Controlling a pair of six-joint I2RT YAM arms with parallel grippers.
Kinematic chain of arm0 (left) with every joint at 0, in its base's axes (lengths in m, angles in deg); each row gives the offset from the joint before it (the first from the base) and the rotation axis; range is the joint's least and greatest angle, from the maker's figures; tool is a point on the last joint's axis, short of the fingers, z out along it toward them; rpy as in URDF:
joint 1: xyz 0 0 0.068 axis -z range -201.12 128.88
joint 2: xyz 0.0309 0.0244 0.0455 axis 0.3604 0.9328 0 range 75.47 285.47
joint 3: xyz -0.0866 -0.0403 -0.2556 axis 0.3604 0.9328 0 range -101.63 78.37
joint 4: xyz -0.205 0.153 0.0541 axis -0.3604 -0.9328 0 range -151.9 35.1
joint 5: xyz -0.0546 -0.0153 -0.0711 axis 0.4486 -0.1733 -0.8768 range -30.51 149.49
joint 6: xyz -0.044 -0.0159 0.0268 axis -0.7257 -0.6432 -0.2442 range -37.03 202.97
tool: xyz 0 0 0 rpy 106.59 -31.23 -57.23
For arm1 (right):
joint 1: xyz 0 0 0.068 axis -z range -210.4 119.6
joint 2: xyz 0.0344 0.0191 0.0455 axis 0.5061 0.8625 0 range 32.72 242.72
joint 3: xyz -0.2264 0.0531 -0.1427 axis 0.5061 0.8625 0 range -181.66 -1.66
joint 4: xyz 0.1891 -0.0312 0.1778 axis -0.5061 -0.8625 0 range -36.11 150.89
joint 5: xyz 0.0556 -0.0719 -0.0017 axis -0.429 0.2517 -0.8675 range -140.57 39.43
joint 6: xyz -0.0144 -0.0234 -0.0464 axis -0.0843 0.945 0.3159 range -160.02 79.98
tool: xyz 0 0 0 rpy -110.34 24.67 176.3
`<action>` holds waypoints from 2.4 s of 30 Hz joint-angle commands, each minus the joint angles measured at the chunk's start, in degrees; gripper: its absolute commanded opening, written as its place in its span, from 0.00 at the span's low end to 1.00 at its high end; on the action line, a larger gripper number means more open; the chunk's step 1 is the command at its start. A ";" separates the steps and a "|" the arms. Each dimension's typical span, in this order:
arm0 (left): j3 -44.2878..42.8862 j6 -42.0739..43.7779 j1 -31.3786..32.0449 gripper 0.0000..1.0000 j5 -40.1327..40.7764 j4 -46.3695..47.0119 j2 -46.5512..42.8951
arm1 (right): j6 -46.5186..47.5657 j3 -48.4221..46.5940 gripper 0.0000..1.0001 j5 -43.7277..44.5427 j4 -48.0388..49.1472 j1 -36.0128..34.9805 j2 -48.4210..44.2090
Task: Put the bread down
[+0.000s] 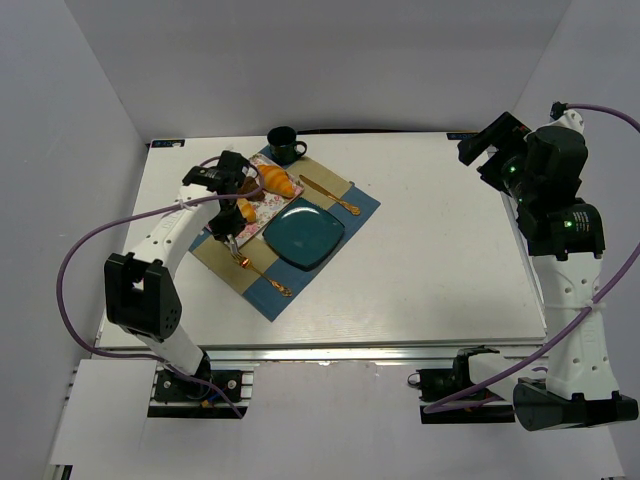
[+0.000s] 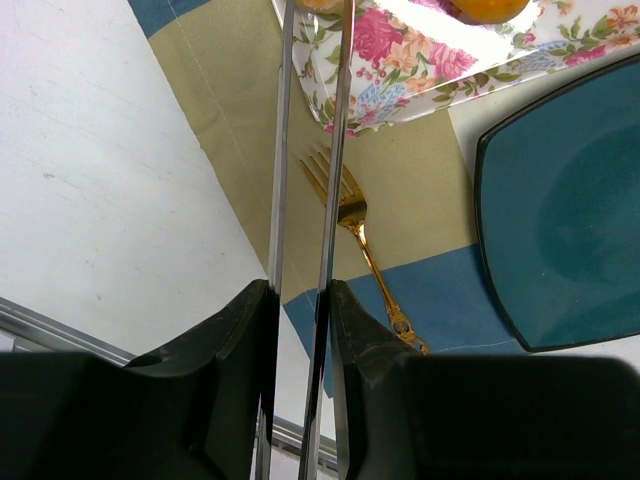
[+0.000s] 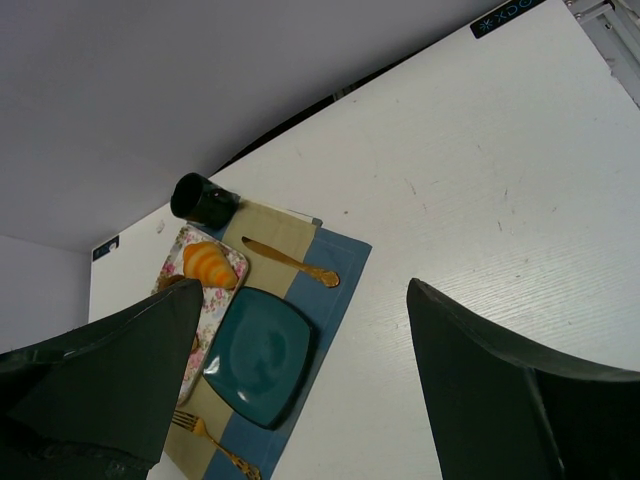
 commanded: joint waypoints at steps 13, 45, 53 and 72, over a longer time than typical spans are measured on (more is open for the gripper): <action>-13.10 2.14 -0.74 0.33 1.00 -7.80 -2.13 | -0.35 -0.27 0.89 -0.63 2.00 -0.15 -0.40; -18.47 0.56 17.37 0.34 -13.59 3.09 6.13 | 0.27 -0.71 0.89 1.83 1.21 -0.15 -1.45; -17.85 1.09 18.25 0.34 -12.71 4.06 8.06 | 0.45 -0.27 0.89 1.74 1.39 -0.15 -1.19; -21.19 1.01 18.34 0.34 -5.53 -2.08 7.19 | 0.45 0.35 0.89 1.30 1.91 -0.15 -1.37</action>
